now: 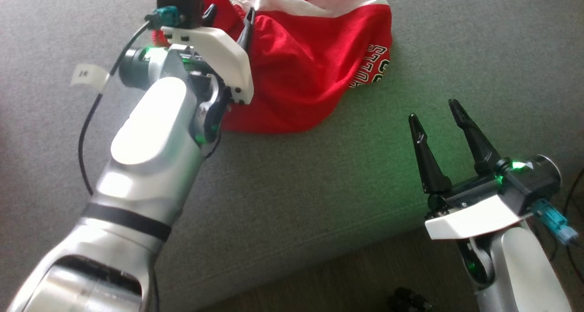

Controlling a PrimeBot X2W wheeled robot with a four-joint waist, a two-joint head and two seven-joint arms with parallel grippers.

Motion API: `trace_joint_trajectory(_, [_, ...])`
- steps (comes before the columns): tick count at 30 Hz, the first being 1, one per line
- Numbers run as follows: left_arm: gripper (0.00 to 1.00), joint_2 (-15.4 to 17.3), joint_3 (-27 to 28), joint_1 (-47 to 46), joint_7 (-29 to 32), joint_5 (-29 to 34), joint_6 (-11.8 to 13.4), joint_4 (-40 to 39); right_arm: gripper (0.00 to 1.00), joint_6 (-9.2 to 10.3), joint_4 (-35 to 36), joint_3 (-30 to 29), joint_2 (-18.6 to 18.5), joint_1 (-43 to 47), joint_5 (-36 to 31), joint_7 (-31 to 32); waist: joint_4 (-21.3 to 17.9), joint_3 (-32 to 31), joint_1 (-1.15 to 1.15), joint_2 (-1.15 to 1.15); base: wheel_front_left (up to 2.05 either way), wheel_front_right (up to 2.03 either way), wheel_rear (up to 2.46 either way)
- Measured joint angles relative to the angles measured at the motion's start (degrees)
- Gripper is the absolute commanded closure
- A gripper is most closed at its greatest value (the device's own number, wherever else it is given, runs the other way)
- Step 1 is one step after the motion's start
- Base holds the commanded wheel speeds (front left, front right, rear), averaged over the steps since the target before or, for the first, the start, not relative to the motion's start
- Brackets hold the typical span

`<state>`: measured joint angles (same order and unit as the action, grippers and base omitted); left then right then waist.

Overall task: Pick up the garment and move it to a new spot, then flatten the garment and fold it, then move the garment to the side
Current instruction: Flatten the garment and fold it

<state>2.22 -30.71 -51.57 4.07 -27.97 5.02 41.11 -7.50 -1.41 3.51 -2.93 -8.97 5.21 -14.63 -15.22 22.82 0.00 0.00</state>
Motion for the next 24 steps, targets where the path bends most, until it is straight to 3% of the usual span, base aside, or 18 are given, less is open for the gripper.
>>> trace_joint_trajectory(10, [0.0, 0.0, 1.3, -4.2, 2.4, -2.5, -0.6, 7.0, 0.0, 0.0, 0.7, 0.6, 0.0, -0.8, 0.6, 0.0, -2.1, 0.4, 0.0, 0.0, 0.0, 0.0, 0.0])
trace_joint_trajectory(11, [0.24, 0.0, 1.5, -4.4, 2.6, -2.6, -0.7, 7.9, 0.0, 0.0, 0.8, 0.6, 0.0, -1.0, 0.7, 0.0, -2.4, 0.5, 0.0, 0.0, 0.0, 0.0, 0.0])
trace_joint_trajectory(12, [0.58, 0.0, 1.6, -4.7, 3.0, -2.6, -1.0, 8.8, 0.0, 0.0, 0.9, 0.6, 0.0, -1.0, 0.9, 0.0, -2.6, 0.5, 0.0, 0.0, 0.0, 0.0, 0.0])
trace_joint_trajectory(13, [0.71, 0.0, 1.7, -5.0, 3.1, -2.9, -1.2, 9.6, 0.0, 0.0, 0.9, 0.6, 0.0, -1.0, 1.0, 0.0, -2.8, 0.6, 0.0, 0.0, 0.0, 0.0, 0.0])
trace_joint_trajectory(16, [1.0, 0.0, 1.9, -6.3, 2.9, -3.5, -1.6, 11.8, 0.0, 0.0, 1.0, 0.6, 0.0, -1.0, 1.3, 0.0, -3.3, 0.7, 0.0, 0.0, 0.0, 0.0, 0.0])
trace_joint_trajectory(20, [1.0, 0.1, 2.2, -7.4, 1.1, -4.7, -4.0, 13.4, 0.0, 0.0, 1.1, 0.6, 0.0, -1.0, 1.3, 0.0, -3.5, 0.6, 0.0, 0.0, 0.0, 0.0, 0.0])
trace_joint_trajectory(24, [1.0, 0.0, 3.7, -7.5, 0.1, -8.8, -8.0, 13.1, 0.0, 0.0, 1.1, 0.6, 0.0, -1.0, 1.3, 0.0, -3.2, -0.2, 0.0, 0.0, 0.0, 0.0, 0.0])
